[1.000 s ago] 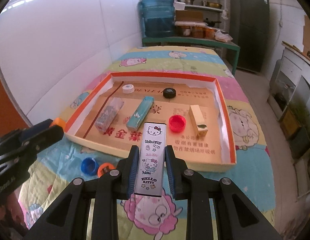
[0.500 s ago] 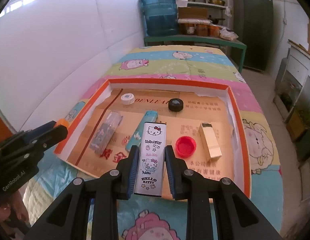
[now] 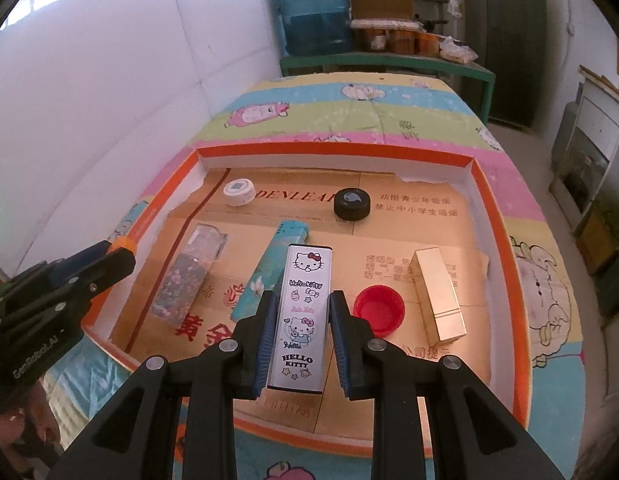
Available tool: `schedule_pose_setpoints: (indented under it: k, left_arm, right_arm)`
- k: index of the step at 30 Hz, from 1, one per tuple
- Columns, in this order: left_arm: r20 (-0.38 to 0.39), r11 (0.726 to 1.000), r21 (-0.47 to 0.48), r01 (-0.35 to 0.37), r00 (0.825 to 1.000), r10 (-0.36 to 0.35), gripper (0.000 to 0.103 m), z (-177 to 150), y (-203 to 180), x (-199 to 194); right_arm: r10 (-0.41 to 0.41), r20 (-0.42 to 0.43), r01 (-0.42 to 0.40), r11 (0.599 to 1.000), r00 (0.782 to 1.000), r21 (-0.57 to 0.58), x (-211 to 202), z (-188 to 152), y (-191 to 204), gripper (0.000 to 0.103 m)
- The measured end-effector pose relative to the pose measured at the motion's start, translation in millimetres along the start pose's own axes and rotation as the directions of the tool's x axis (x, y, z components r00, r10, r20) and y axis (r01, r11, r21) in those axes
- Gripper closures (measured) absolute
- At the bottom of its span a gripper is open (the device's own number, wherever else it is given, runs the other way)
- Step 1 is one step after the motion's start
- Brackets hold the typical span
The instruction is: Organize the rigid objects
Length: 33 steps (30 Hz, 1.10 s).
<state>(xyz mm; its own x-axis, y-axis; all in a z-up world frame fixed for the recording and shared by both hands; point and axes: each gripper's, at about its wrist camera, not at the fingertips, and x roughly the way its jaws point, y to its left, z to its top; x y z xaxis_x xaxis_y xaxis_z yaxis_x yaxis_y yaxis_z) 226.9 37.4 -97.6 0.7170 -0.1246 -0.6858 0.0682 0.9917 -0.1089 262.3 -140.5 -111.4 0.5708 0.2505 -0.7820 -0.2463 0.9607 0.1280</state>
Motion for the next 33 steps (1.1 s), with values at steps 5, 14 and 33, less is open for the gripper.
schedule_pose_setpoints:
  k: [5,14,33]
  left_arm:
    - [-0.015,1.0,0.005,-0.013,1.0,0.013,0.073,1.7,0.1,9.6]
    - [-0.033,1.0,0.01,-0.028,0.999,0.029,0.073,3.4,0.7,22.0]
    - [-0.056,0.998,0.051,-0.026,0.998,0.029,0.073,4.0,-9.8,38.7]
  right_arm:
    - [0.0,-0.006,0.0,1.0,1.0,-0.003,5.3,1.6,-1.4,0.076]
    - [-0.006,-0.015,0.006,1.0,1.0,-0.005,14.4,2.7,-3.7,0.076]
    - [-0.024,-0.016,0.024,0.999,1.0,-0.023,23.7,2.6,-3.7,0.076]
